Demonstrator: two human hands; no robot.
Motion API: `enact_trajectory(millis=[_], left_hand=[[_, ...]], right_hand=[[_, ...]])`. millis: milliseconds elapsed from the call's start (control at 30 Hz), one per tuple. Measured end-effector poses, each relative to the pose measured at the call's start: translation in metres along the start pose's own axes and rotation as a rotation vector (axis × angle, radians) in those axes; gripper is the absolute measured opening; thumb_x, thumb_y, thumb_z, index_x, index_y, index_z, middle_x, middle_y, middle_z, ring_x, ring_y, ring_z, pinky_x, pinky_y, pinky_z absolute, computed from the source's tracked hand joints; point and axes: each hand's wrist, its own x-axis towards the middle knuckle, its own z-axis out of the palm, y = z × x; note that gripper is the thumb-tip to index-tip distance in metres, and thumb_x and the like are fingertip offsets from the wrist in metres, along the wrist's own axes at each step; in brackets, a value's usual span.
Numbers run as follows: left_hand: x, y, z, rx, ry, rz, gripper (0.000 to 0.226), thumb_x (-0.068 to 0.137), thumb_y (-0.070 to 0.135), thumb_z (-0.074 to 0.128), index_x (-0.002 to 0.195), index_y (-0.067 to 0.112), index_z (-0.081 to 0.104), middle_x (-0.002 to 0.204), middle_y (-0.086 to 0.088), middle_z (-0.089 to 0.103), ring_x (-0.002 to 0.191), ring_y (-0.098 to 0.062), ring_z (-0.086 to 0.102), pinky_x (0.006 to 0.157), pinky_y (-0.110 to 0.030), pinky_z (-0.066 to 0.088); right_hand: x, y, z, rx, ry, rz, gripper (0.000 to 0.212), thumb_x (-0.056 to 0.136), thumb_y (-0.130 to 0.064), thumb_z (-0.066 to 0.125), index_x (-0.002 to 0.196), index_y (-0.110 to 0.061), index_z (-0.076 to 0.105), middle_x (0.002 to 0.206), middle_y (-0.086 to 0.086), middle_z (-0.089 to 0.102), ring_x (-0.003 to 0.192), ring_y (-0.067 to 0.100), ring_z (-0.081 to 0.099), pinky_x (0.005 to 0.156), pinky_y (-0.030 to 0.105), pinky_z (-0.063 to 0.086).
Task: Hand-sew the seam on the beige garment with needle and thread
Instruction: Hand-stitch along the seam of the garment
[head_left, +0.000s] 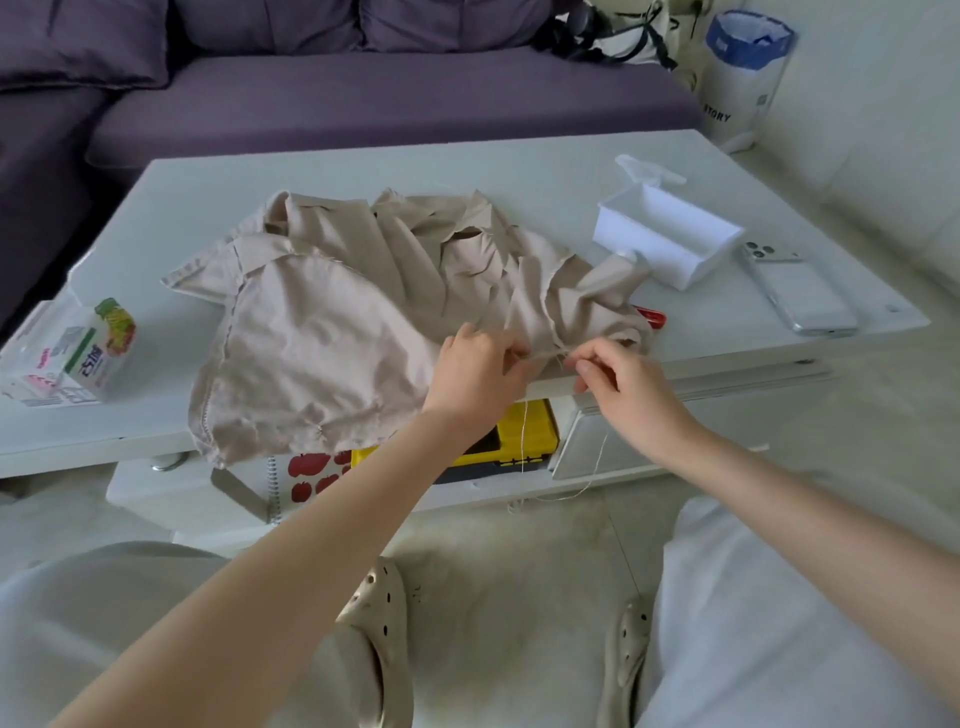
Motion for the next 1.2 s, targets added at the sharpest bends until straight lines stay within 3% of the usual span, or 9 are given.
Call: enact_trajectory(millis=[133,300,467,733,1033,1200], left_hand=[[0.007,0.001,-0.003,-0.084,-0.048,-0.109,0.021,0.088,0.029,0.066,0.083,0.010,0.074,0.064,0.005,0.063,0.065,-0.013,0.050,0.056,-0.009,0.035],[0.012,-0.004,-0.005,-0.125,-0.108,-0.217,0.010,0.090,0.021,0.060,0.086,0.016,0.067,0.070,0.012,0.056,0.073,-0.011,0.052,0.055,-0.003,0.035],[0.012,-0.006,-0.009,-0.174,-0.126,-0.255,0.007,0.090,0.025,0.062,0.085,0.021,0.064,0.074,0.011,0.059,0.070,-0.004,0.052,0.056,-0.005,0.037],[0.010,0.008,-0.005,-0.167,-0.109,-0.259,0.009,0.089,0.028,0.063,0.083,0.020,0.062,0.065,0.014,0.057,0.062,0.000,0.053,0.055,-0.009,0.041],[0.008,0.017,-0.004,-0.187,-0.051,-0.282,0.017,0.086,0.031,0.067,0.078,0.015,0.064,0.065,0.007,0.065,0.066,-0.013,0.061,0.062,-0.031,0.052],[0.003,0.020,-0.001,-0.129,-0.024,-0.222,0.011,0.086,0.022,0.066,0.079,0.012,0.066,0.069,0.003,0.066,0.073,-0.018,0.061,0.072,-0.038,0.052]], right_hand=[[0.003,0.007,0.001,-0.065,-0.034,-0.046,0.012,0.097,-0.010,0.048,0.101,-0.010,0.059,0.081,-0.002,0.064,0.071,-0.008,0.056,0.065,0.003,0.038],[0.005,0.008,0.004,-0.072,-0.020,-0.106,0.009,0.096,-0.011,0.051,0.097,-0.011,0.060,0.073,-0.005,0.064,0.066,0.005,0.061,0.062,0.018,0.047],[0.004,0.011,0.012,-0.101,0.041,-0.180,0.005,0.093,-0.008,0.055,0.092,-0.009,0.060,0.064,0.000,0.063,0.056,0.017,0.060,0.057,0.038,0.049],[0.008,0.013,0.017,-0.086,0.068,-0.136,0.008,0.091,-0.006,0.056,0.095,-0.007,0.062,0.062,-0.012,0.055,0.053,-0.003,0.052,0.053,0.012,0.041],[0.009,0.012,0.018,-0.074,0.096,-0.142,0.011,0.092,-0.008,0.055,0.098,-0.003,0.063,0.064,-0.010,0.057,0.053,-0.002,0.052,0.052,0.017,0.044],[0.009,0.013,0.023,-0.102,0.118,-0.149,0.007,0.091,-0.009,0.056,0.093,-0.005,0.061,0.064,0.001,0.065,0.056,0.014,0.060,0.052,0.038,0.050]])
